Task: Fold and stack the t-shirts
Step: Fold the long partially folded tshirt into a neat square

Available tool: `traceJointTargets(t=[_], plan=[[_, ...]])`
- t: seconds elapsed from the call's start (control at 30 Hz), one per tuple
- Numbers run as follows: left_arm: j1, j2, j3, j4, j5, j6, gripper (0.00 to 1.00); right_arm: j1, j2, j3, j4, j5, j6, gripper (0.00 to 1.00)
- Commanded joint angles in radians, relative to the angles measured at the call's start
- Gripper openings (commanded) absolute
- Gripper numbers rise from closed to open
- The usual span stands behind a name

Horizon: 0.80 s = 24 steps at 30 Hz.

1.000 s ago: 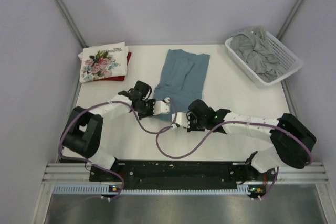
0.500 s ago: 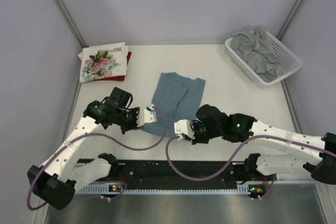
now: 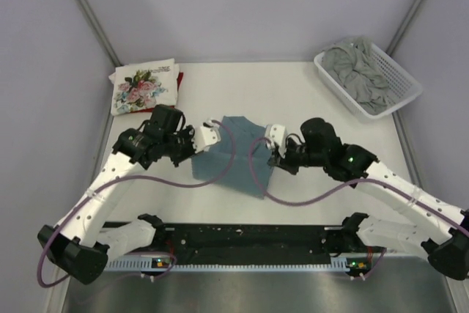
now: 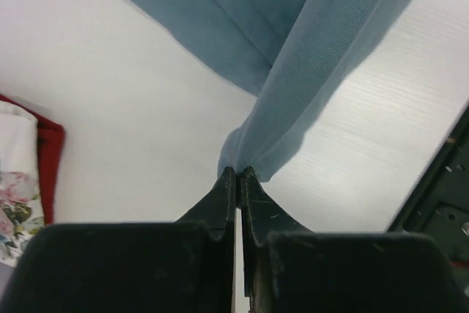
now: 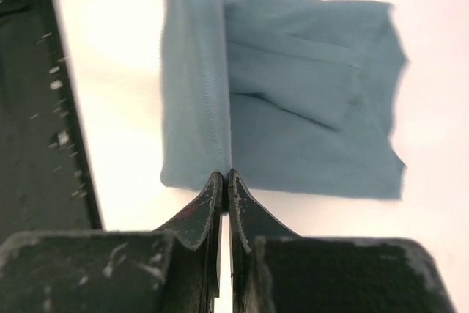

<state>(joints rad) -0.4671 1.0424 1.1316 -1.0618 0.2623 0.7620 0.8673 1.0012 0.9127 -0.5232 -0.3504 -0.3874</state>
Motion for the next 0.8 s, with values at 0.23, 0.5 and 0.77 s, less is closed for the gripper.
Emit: traceJointTargets(t=[0.23,0.5,0.77], plan=[[0.001,0.402,0.239,0.476,-0.132,-0.095,0.00,-0.379,0.209,0.021,0.219,0.010,0.123,0.00],[0.002,0.734,0.437,0.514,-0.195,-0.154,0.00,-0.501,0.387,0.044,0.339,0.042,0.177,0.00],[0.002,0.991,0.617,0.553,-0.308,-0.187,0.00,-0.553,0.545,0.095,0.443,0.086,0.219,0.00]])
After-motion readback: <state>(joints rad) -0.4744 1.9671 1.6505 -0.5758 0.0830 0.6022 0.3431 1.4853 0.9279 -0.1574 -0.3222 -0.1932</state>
